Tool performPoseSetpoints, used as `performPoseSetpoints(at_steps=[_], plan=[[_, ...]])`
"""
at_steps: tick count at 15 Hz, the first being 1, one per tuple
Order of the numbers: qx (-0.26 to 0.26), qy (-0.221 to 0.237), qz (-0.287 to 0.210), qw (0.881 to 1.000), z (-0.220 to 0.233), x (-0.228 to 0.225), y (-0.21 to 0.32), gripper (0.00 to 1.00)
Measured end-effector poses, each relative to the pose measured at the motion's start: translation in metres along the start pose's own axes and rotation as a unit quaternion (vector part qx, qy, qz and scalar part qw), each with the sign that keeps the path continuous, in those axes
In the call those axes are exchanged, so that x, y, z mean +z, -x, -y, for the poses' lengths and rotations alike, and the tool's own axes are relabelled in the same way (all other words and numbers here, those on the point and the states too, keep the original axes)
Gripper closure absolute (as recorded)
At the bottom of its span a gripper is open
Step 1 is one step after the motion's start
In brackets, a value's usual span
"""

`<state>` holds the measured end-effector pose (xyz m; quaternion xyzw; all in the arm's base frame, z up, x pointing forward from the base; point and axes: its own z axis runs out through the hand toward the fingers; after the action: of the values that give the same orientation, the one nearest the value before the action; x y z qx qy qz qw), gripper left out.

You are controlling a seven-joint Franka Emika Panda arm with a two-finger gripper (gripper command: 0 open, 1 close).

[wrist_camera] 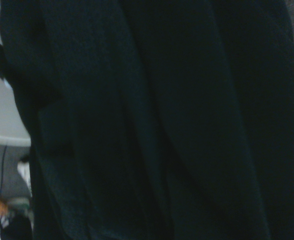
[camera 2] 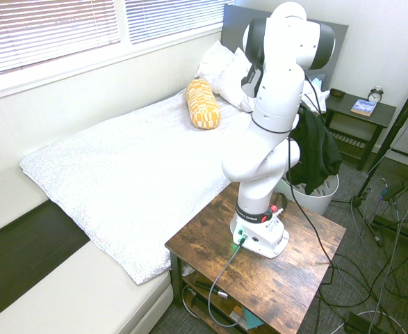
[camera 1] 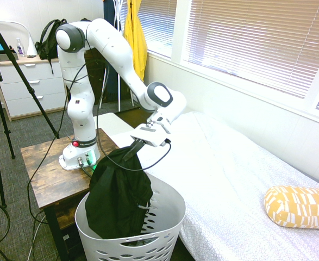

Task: Put my clothes in the laundry bag

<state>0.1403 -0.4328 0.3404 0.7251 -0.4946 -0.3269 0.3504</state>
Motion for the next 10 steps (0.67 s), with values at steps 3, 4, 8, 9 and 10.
performPoseSetpoints(at_steps=[3,4,8,9,10], plan=[[0.066,-0.031,-0.045,0.996,0.032,0.021,-0.020,0.00],[0.079,-0.038,-0.055,0.995,0.043,0.024,-0.023,0.00],[0.078,-0.043,-0.057,0.994,0.083,0.041,-0.018,0.00],[0.080,-0.066,-0.058,0.993,0.091,0.043,-0.016,0.00],[0.086,-0.095,-0.061,0.990,0.096,0.041,-0.015,0.00]])
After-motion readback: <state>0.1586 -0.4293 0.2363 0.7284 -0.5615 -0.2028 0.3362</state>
